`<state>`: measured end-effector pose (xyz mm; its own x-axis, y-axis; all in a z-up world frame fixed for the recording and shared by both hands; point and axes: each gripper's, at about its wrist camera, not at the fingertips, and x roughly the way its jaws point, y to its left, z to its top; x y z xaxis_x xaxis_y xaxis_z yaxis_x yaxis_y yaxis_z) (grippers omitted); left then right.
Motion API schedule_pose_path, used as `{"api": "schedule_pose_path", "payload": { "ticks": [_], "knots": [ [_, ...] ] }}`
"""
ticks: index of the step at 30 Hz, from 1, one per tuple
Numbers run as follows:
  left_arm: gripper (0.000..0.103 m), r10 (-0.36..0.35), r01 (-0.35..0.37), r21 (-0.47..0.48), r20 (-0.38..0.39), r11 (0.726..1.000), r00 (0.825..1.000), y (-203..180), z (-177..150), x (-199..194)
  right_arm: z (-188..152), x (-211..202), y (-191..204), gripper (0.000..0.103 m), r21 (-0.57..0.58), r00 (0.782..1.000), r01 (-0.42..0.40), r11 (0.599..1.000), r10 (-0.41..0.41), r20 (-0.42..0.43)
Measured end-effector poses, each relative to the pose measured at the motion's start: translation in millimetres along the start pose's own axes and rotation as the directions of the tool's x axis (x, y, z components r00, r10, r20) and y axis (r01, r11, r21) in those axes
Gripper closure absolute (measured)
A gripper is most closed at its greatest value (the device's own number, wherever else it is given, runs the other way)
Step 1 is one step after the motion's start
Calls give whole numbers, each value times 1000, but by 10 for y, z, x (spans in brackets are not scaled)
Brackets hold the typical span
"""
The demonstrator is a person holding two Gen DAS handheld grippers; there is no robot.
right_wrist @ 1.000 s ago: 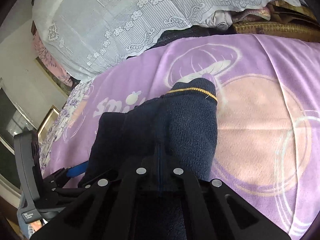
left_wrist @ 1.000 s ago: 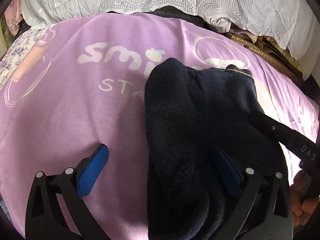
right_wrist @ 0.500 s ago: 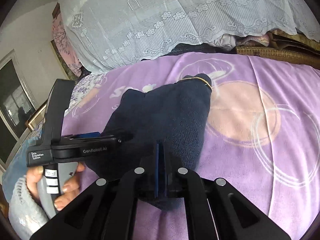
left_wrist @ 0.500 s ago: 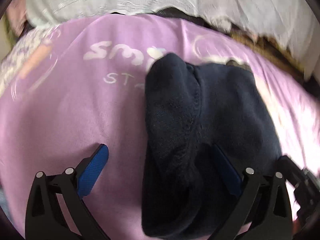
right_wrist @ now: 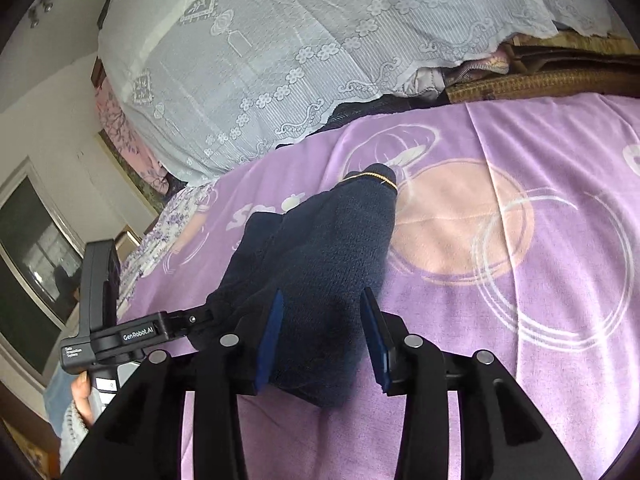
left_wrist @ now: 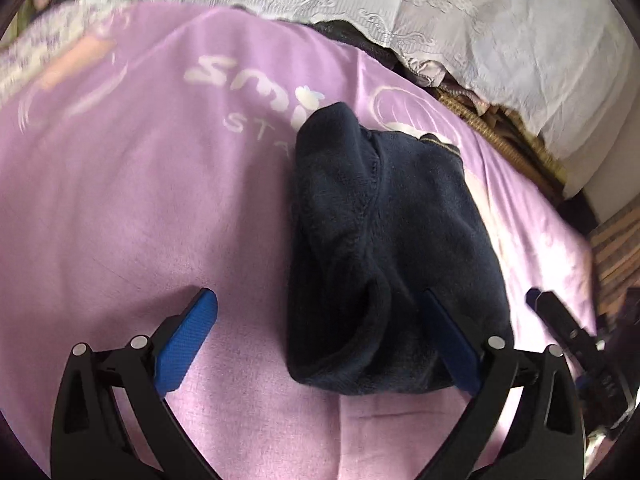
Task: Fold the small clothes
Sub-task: 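Grasp the folded navy cardigan with both grippers from its sides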
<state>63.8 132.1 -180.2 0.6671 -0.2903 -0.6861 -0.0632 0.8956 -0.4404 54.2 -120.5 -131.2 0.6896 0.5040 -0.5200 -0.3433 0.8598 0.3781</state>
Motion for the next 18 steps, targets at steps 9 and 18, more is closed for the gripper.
{"api": "schedule_pose_path", "payload": {
  "ticks": [9, 18],
  "knots": [
    [5, -119, 118, -24, -49, 993, 992, 1, 77, 167, -31, 134, -193, 49, 110, 999, -31, 993, 35, -39],
    [5, -169, 167, -25, -76, 986, 983, 32, 139, 237, -26, 234, -354, 36, 205, 995, -62, 977, 76, -60]
  ]
}}
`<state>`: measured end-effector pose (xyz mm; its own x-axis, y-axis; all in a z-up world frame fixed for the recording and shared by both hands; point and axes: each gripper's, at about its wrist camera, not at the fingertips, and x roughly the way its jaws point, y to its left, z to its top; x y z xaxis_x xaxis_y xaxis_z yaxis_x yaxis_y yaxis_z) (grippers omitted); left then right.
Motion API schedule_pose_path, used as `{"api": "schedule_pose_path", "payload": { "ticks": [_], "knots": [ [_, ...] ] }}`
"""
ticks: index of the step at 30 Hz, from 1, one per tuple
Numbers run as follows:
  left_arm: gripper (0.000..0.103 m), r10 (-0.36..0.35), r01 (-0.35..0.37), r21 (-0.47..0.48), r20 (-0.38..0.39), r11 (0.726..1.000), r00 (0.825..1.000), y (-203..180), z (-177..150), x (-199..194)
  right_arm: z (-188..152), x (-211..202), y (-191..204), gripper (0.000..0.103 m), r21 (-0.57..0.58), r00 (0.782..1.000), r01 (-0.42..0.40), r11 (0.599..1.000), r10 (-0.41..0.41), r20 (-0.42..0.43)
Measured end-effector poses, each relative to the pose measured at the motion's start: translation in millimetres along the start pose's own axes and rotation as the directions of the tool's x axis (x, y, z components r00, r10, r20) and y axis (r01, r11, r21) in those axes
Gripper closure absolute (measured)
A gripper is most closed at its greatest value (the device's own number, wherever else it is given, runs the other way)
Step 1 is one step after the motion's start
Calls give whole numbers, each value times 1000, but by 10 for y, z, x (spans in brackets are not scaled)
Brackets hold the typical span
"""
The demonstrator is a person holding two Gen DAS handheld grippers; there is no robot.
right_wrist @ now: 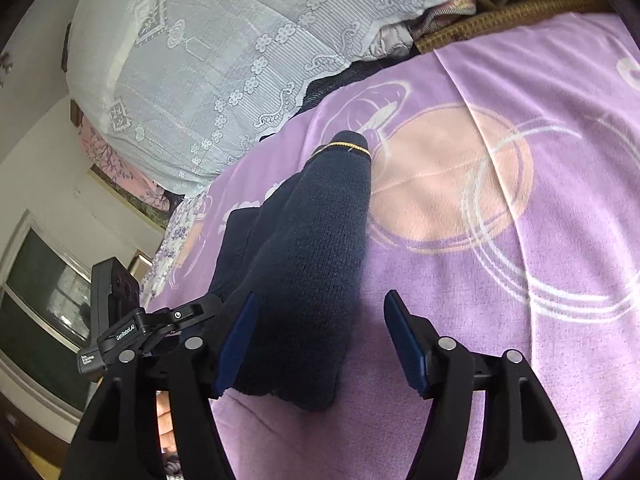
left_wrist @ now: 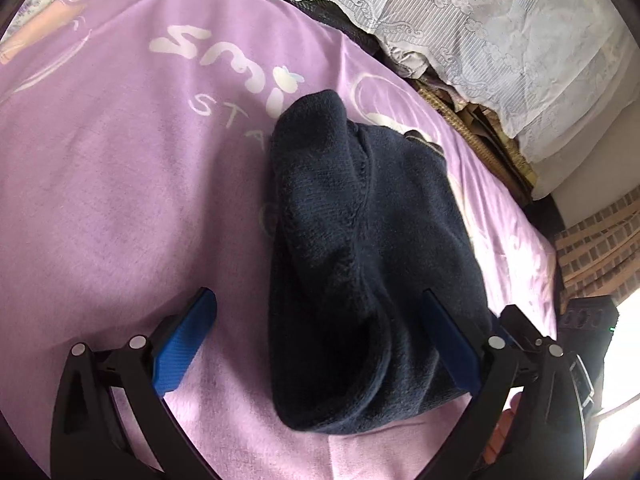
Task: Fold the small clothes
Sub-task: 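Grasp the folded navy cardigan with both grippers from its sides, then lift the folded cardigan with both grippers and carry it toward the clothes stack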
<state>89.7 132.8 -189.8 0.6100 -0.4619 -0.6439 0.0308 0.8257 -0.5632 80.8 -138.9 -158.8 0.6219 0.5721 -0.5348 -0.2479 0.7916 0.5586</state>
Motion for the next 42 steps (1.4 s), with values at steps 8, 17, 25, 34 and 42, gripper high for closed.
{"api": "schedule_pose_path", "payload": {
  "ticks": [8, 17, 25, 34, 42],
  "knots": [
    [5, -159, 166, 64, -101, 984, 982, -76, 62, 221, 148, 222, -244, 36, 173, 993, -95, 980, 105, -54],
    [5, -245, 257, 84, -137, 963, 960, -191, 113, 403, 418, 673, -168, 36, 180, 984, -106, 978, 130, -126],
    [5, -210, 224, 107, -125, 969, 970, -294, 177, 520, 598, 990, -45, 31, 75, 978, -92, 993, 104, -181],
    [5, -238, 247, 86, -109, 965, 965, -273, 134, 498, 573, 943, -65, 30, 38, 977, -119, 992, 124, -174],
    [4, -223, 230, 85, -87, 970, 971, -264, 112, 540, 544, 937, -27, 24, -38, 972, -162, 986, 154, -175]
  ]
}}
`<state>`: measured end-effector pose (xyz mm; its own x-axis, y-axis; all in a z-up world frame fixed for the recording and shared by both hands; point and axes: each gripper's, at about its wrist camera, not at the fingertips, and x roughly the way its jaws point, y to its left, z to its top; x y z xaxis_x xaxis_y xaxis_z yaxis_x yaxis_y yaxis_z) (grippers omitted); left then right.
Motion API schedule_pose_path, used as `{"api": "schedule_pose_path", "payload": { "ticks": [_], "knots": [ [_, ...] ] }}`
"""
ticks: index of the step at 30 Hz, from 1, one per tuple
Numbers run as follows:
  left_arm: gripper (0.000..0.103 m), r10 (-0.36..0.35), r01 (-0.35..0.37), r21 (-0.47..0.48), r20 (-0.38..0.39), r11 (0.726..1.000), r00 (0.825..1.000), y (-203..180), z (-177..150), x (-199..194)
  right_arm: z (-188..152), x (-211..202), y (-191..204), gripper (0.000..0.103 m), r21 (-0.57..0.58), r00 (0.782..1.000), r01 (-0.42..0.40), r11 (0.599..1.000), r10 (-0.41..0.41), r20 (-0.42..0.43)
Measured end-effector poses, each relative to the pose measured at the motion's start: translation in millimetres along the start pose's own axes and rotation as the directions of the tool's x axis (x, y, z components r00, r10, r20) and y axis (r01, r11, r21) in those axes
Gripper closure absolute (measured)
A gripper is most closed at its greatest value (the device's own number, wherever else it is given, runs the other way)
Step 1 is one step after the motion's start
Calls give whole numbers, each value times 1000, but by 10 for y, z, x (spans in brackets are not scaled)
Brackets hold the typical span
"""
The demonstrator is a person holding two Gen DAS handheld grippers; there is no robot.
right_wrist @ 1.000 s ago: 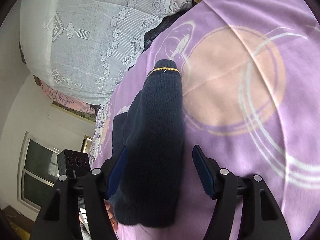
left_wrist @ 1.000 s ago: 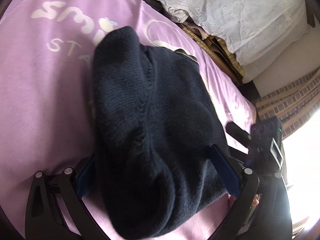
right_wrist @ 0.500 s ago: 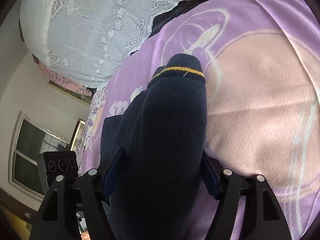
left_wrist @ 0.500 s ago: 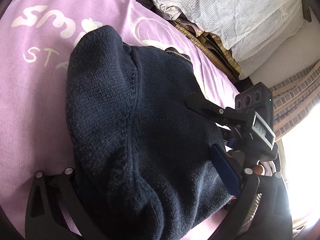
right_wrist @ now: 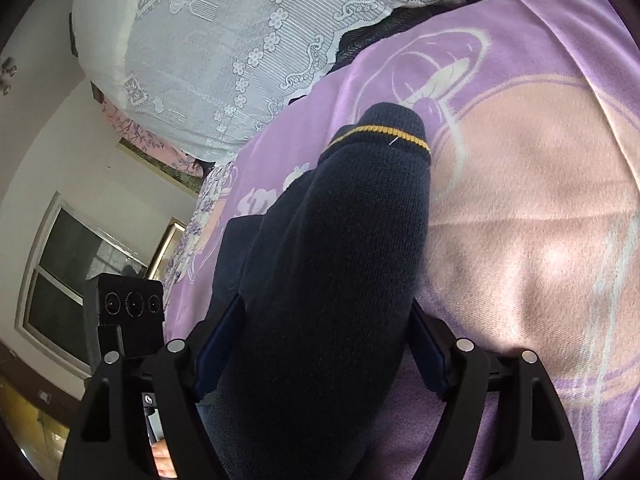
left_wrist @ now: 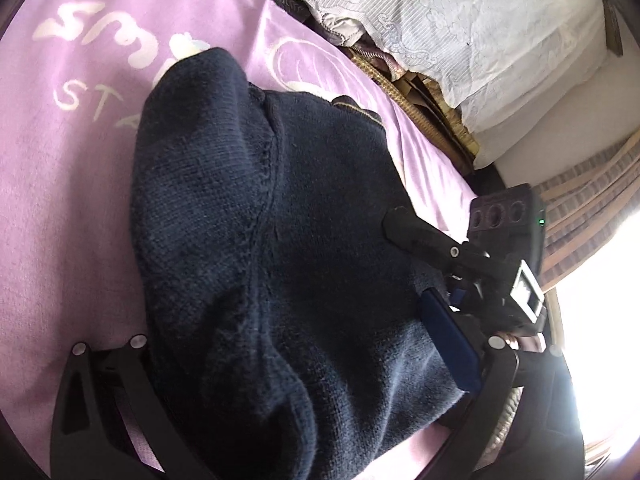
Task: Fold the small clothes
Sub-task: 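Lift the folded cardigan with both grippers and carry it toward the clothes stack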
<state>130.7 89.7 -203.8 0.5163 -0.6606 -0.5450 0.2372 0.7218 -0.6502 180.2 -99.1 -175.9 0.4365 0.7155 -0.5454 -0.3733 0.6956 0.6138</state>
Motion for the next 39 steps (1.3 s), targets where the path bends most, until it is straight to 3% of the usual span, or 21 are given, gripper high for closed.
{"api": "schedule_pose_path", "payload": {
  "ticks": [5, 11, 16, 20, 22, 30, 39],
  "knots": [
    [4, -20, 19, 13, 53, 1000, 998, 23, -23, -26, 19, 39, 35, 23, -14, 1000, 16, 1000, -16, 3],
    [5, -31, 30, 17, 50, 999, 998, -1, -4, -37, 30, 97, 93, 19, -43, 999, 40, 998, -41, -15],
    [12, -7, 3, 55, 69, 998, 998, -82, -47, -58, -12, 62, 123, 29, -42, 997, 73, 996, -72, 23],
    [24, -7, -1, 84, 97, 996, 995, -136, -57, -110, -51, -3, 190, 38, -69, 993, 106, 992, -101, 67],
    [24, 0, -14, 127, 106, 992, 994, -209, -78, -125, -66, -41, 244, 40, -89, 989, 121, 989, -113, 92],
    [26, -8, -9, 204, 79, 979, 997, -451, -249, -72, -255, -332, 227, 42, -53, 981, 154, 987, -146, 131],
    [27, -33, 25, 278, 23, 960, 999, -851, -675, -21, -732, -907, 104, 42, 28, 968, 192, 981, -194, 162]
  ]
}}
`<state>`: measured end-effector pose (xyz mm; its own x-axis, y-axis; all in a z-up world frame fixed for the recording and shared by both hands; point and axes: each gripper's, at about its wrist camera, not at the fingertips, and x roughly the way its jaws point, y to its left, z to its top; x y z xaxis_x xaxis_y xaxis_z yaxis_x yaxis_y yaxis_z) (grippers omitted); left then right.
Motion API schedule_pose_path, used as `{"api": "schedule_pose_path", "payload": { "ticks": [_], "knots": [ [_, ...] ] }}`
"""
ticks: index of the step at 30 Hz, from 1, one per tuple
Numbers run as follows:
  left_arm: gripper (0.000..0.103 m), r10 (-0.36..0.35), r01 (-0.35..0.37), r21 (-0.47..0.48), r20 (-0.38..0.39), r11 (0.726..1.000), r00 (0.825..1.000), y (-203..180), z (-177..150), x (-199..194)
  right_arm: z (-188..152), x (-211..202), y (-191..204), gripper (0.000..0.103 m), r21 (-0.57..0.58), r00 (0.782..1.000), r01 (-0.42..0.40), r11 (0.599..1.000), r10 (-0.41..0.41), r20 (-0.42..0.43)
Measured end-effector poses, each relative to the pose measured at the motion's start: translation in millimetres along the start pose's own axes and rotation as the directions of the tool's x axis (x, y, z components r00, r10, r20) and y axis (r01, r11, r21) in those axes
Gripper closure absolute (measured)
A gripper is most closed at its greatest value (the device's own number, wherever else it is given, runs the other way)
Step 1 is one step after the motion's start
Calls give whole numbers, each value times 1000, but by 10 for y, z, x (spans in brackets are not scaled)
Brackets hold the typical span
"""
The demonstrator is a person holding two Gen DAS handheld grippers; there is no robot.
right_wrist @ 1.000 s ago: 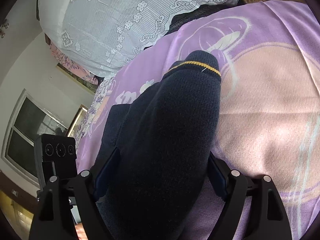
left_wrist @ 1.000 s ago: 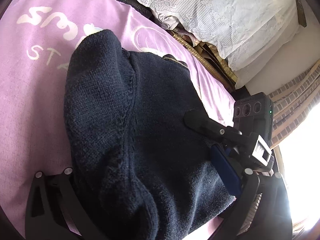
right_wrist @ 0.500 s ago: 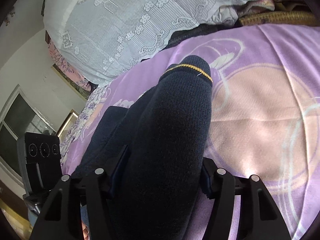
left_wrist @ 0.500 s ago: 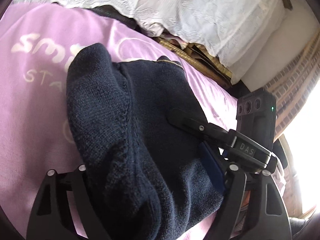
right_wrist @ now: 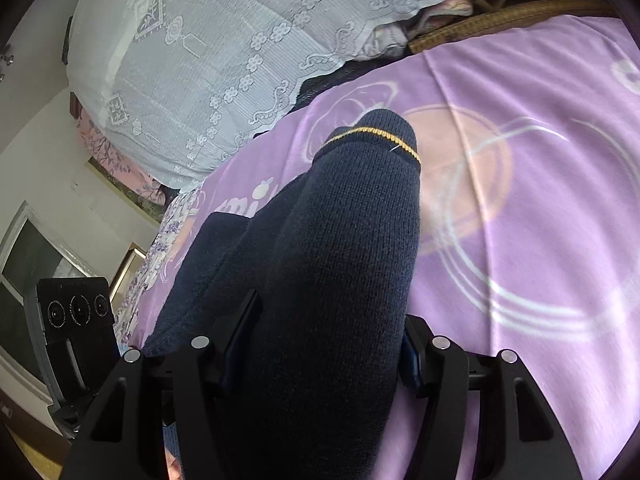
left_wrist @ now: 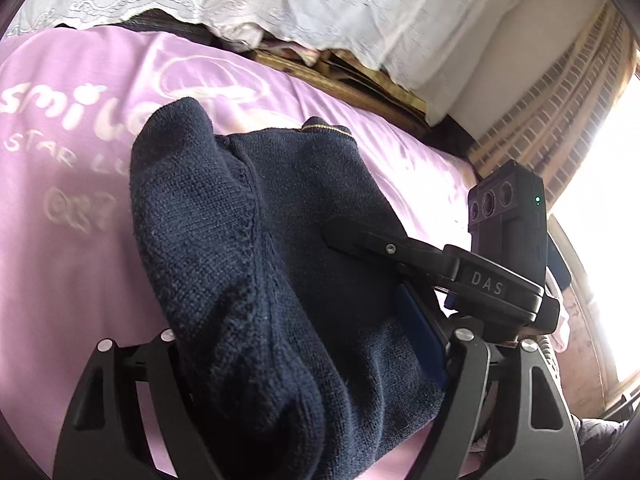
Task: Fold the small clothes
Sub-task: 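Lift the folded cardigan with both grippers and carry it toward the clothes stack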
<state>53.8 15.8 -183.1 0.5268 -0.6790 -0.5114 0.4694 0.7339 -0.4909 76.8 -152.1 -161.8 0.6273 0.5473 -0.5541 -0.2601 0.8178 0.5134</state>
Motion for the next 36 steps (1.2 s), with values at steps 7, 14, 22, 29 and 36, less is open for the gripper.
{"api": "schedule_pose_path", "payload": {
  "ticks": [7, 14, 22, 29, 36],
  "knots": [
    [27, -52, 54, 47, -44, 997, 998, -325, -216, 50, -304, -503, -143, 42, 22, 999, 41, 999, -41, 14],
    [27, -96, 104, 94, -85, 990, 992, -716, -461, 72, -575, -1000, -266, 42, 40, 997, 64, 997, -65, 31],
    [27, -181, 195, 140, -105, 971, 978, -1224, -595, 29, -744, -1670, -278, 42, 13, 989, 112, 994, -113, 94],
    [27, -258, 279, 227, -119, 933, 959, -1922, -569, 70, -833, -2478, -362, 42, 40, 970, 139, 989, -144, 196],
    [27, -323, 359, 320, -160, 877, 933, -2691, -407, 134, -839, -3312, -457, 42, 69, 928, 194, 979, -206, 312]
  ]
}}
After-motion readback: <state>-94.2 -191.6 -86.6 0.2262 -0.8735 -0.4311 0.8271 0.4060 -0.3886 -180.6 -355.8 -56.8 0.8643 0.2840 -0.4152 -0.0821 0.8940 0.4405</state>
